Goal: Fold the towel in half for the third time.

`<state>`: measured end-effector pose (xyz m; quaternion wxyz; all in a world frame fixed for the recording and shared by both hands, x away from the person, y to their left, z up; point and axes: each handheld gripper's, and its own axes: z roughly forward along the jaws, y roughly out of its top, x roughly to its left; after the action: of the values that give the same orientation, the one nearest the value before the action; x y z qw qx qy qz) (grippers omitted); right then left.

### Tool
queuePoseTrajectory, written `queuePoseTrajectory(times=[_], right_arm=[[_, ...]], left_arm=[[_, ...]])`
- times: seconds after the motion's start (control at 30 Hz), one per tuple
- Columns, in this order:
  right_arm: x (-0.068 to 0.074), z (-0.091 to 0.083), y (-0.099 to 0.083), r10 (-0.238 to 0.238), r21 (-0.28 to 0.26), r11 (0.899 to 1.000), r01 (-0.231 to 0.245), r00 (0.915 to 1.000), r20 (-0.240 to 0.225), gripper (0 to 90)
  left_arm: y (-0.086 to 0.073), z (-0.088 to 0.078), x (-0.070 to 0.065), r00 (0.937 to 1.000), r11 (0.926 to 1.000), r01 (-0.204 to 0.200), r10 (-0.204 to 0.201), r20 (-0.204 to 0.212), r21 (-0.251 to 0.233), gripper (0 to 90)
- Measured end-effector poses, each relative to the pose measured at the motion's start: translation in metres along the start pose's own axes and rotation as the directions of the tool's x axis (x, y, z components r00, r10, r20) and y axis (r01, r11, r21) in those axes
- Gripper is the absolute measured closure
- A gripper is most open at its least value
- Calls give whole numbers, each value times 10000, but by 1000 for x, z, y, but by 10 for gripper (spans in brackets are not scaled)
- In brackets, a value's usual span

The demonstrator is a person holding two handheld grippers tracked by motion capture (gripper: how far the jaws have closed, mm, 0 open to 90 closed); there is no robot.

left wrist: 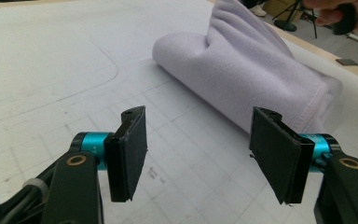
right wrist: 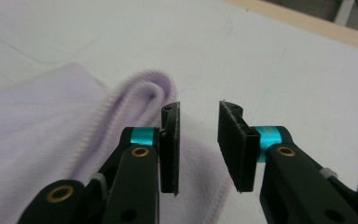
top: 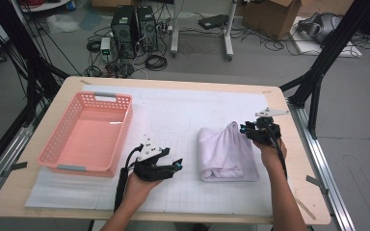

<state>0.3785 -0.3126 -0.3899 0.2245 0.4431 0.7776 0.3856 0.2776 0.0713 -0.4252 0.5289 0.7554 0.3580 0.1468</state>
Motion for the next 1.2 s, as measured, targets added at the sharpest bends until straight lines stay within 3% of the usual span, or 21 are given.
queuePoseTrajectory(times=[0.13, 0.23, 0.33, 0.47, 0.53, 0.63, 0.67, 0.7, 0.77, 0.83, 0.87, 0.93, 1.03, 1.13, 1.2], right_arm=[[4, -24, -15, 126, -427, 9990, -133, 9998, -175, 551], [11, -33, -33, -45, -197, 9998, 39, 9997, -258, 498], [23, -40, -55, 265, -95, 9996, -272, 9972, -700, 435], [38, -44, -74, 753, -264, 9965, -797, 9874, -1393, 337], [44, -43, -76, 784, -206, 9964, -826, 9847, -1558, 302], [54, -38, -74, 1159, -82, 9927, -1199, 9731, -1992, 265], [57, -35, -74, 1077, -2, 9939, -1100, 9730, -2041, 266], [60, -33, -74, 1018, 89, 9947, -1021, 9746, -1996, 287], [65, -26, -77, 937, 738, 9939, -819, 9802, -1744, 475], [64, -27, -79, 1143, 729, 9922, -1011, 9711, -2094, 731], [64, -31, -78, 1025, 587, 9940, -921, 9721, -2109, 748], [62, -39, -75, 998, 406, 9948, -936, 9752, -1973, 770], [54, -54, -74, 1200, 343, 9926, -1164, 9832, -1377, 770], [49, -64, -74, 879, 1112, 9900, -868, 9961, -52, 733], [45, -65, -77, 1024, 1456, 9841, -1021, 9947, 55, 629]], left_arm=[[-6, -3, 3, 9999, 10000, -12, 13, 133, -85, 368], [-8, -5, 5, 9999, 9999, 80, -79, 133, -121, 367], [-8, -7, 7, 9998, 9998, 24, -20, 191, -219, 368], [-9, -10, 10, 9998, 9994, 49, -42, 193, -337, 367], [-10, -11, 12, 9997, 9990, 139, -132, 182, -423, 367], [-10, -12, 13, 9998, 9990, 174, -170, 105, -420, 368], [-10, -13, 14, 9997, 9988, 209, -205, 93, -448, 367], [-11, -14, 14, 9995, 9985, 294, -290, 82, -472, 368], [-12, -16, 15, 9993, 9980, 377, -375, 52, -501, 369], [-13, -16, 16, 9991, 9979, 433, -433, 25, -487, 369], [-14, -17, 16, 9990, 9981, 444, -444, 2, -435, 369], [-15, -16, 16, 9988, 9979, 482, -482, 18, -431, 369], [-15, -17, 16, 9987, 9977, 514, -513, 32, -442, 369], [-15, -17, 16, 9985, 9975, 555, -555, 6, -435, 369], [-15, -17, 17, 9984, 9974, 572, -572, 18, -427, 369]])
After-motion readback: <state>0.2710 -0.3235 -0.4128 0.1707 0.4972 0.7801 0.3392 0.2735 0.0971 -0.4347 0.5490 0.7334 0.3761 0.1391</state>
